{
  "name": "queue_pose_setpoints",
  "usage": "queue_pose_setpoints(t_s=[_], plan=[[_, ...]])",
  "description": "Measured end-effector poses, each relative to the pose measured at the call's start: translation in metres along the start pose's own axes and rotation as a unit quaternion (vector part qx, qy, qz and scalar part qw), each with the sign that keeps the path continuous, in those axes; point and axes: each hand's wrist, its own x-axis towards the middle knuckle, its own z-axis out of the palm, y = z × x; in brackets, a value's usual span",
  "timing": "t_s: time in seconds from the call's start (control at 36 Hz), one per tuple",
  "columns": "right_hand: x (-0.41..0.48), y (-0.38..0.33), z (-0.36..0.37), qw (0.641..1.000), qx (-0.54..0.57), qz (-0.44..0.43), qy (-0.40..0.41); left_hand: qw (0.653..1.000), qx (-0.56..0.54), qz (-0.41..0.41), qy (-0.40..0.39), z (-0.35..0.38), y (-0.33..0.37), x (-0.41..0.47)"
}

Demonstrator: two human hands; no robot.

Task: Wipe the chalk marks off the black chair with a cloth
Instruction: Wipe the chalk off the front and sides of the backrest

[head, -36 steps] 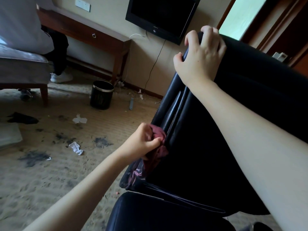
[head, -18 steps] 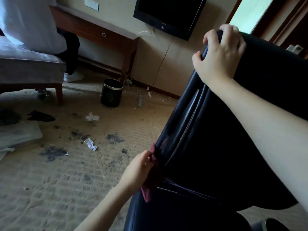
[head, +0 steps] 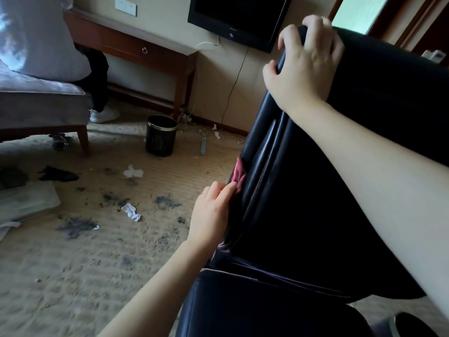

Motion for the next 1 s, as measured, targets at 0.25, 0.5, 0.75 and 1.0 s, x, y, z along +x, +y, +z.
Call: queue_pose_setpoints(t_s=[0.25,0.5,0.75,1.0], plan=[[0.002,-0.001,0.003,1.000,-0.006,0.017,0.019,0.977,0.117,-0.068,-0.165,0.020,-0.064,-0.105],[-0.001,-0.002,0.000,0.999,-0.002,0.027,0.031,0.985,-0.080,-0.138,0.061,-0.007,-0.037,-0.063],[-0.002,-0.003,-0.002,0.999,-0.003,0.032,0.006,0.990,-0.120,-0.075,0.025,0.013,-0.004,-0.017],[0.000,-0.002,0.001,0.995,-0.010,0.040,-0.095,0.968,-0.092,-0.206,-0.110,0.035,-0.055,-0.098]])
